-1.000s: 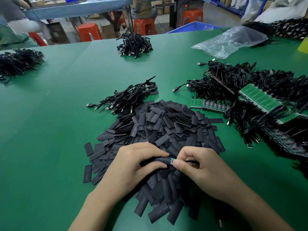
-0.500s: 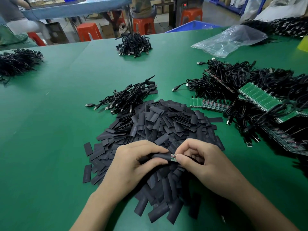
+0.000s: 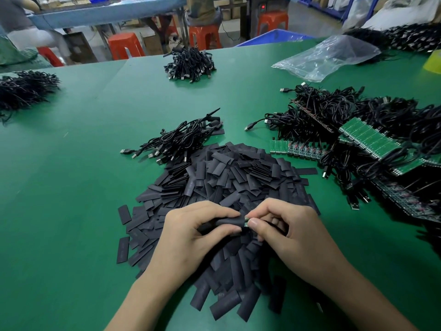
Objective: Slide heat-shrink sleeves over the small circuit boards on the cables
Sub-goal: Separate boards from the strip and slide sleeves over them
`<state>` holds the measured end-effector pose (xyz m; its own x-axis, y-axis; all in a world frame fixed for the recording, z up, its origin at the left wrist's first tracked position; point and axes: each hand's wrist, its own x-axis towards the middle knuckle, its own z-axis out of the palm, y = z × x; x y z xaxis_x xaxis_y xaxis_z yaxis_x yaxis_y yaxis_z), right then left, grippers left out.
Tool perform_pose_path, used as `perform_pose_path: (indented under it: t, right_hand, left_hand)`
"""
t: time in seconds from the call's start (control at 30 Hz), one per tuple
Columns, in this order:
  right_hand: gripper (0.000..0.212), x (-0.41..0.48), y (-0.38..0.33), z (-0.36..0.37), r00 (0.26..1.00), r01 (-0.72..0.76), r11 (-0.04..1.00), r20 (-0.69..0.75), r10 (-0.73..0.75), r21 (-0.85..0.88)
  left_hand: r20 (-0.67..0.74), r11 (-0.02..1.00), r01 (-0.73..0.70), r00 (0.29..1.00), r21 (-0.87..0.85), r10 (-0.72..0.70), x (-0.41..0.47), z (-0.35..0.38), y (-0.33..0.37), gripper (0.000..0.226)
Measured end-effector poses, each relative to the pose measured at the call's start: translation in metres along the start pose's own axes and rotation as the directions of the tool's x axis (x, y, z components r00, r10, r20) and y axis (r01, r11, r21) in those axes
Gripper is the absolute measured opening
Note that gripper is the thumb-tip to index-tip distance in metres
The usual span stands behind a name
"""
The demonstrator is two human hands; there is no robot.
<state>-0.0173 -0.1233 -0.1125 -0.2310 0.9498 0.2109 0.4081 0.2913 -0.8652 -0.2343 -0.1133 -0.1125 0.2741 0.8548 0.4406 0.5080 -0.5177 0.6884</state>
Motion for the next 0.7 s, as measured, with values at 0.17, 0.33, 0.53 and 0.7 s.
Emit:
perform_pose_path:
  t: [0.17, 0.33, 0.53, 0.7]
  right_hand:
    - [0.007, 0.0003, 0.0002, 0.0016, 0.987, 0.129, 0.969, -0.066, -0.146, -0.209]
    - [0.005, 0.0001, 0.0013, 0.0030, 0.957, 0.227, 0.887, -0.076, -0.280, -0.403]
    - [0.004, -0.0008, 0.0018, 0.0040, 0.933, 0.286, 0.836, -0.062, -0.354, -0.469]
    - [0.011, -0.0010, 0.0030, 0.0062, 0.935, 0.298, 0.841, -0.041, -0.353, -0.452]
  left_hand:
    - [-0.035, 0.997, 0.057, 0.998, -0.047, -0.058, 0.0008, 0.0022, 0.0007, 0.019]
    - [-0.017, 0.977, 0.158, 0.987, -0.144, -0.163, 0.0002, 0.0049, -0.0005, 0.020]
    - [-0.004, 0.964, 0.200, 0.979, -0.177, -0.204, -0.0007, 0.0078, -0.0005, 0.018]
    - [0.038, 0.961, 0.210, 0.978, -0.181, -0.206, -0.0005, 0.0081, 0.0007, 0.019]
